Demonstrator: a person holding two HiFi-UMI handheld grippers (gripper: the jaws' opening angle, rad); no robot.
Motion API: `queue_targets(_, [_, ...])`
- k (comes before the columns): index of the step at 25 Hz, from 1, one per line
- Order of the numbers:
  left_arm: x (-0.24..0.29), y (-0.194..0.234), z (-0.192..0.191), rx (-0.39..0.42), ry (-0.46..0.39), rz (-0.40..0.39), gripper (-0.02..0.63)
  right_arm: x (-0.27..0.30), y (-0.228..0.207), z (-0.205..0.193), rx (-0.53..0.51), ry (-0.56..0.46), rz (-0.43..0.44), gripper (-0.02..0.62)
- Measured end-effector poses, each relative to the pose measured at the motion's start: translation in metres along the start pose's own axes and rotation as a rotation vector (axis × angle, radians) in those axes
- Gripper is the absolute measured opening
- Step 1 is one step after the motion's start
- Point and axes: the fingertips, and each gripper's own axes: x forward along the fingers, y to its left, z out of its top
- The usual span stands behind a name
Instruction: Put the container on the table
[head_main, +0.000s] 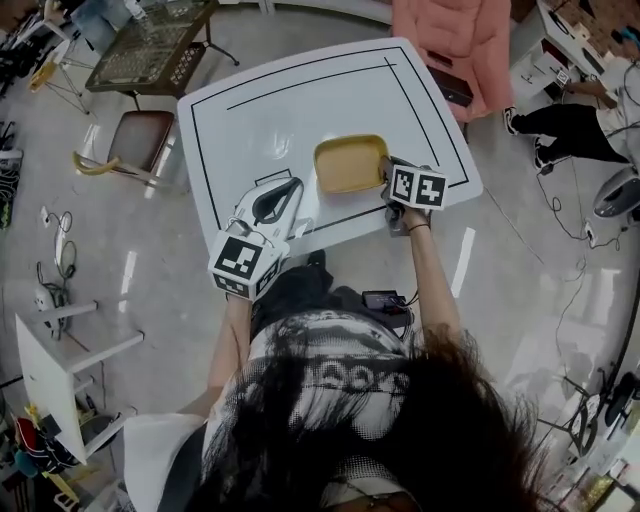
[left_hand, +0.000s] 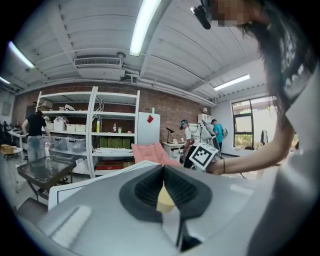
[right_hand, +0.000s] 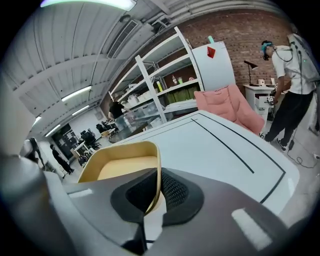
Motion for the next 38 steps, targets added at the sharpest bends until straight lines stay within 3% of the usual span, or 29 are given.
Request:
queue_targets(5, [0.003,0.029,-0.001,-0.014,-0.006,0.024,0.000,0.057,-0.004,0.000,0.014,0.076,-0.049,0.017])
queue_targets(11, [0.004,0.059,-0.008,-0.033,0.007,0.049,0.000,0.101,-0.015,0.009,0.069,0.098,-0.133,0.017])
queue_targets(15, [0.006,0.071,-0.013,-0.041,0.014,0.060,0.000,0.115,-0.027,0.008,0.091,0.104,-0.203,0.018])
queue_targets(22, [0.008,0.088,-0.021,-0.050,0.023,0.067,0.000,0.120,-0.028,0.007,0.089,0.091,-0.210,0.021])
queue_targets(26, [0.006,0.095,-0.024,-0.053,0.030,0.075,0.000,0.114,-0.024,0.012,0.057,0.078,-0.187,0.111])
queue_targets(38, [-0.002,0.069,-0.026,-0.045,0.032,0.063,0.000,0.028,0.030,0.030,-0.104,-0.075,0.029,0.109])
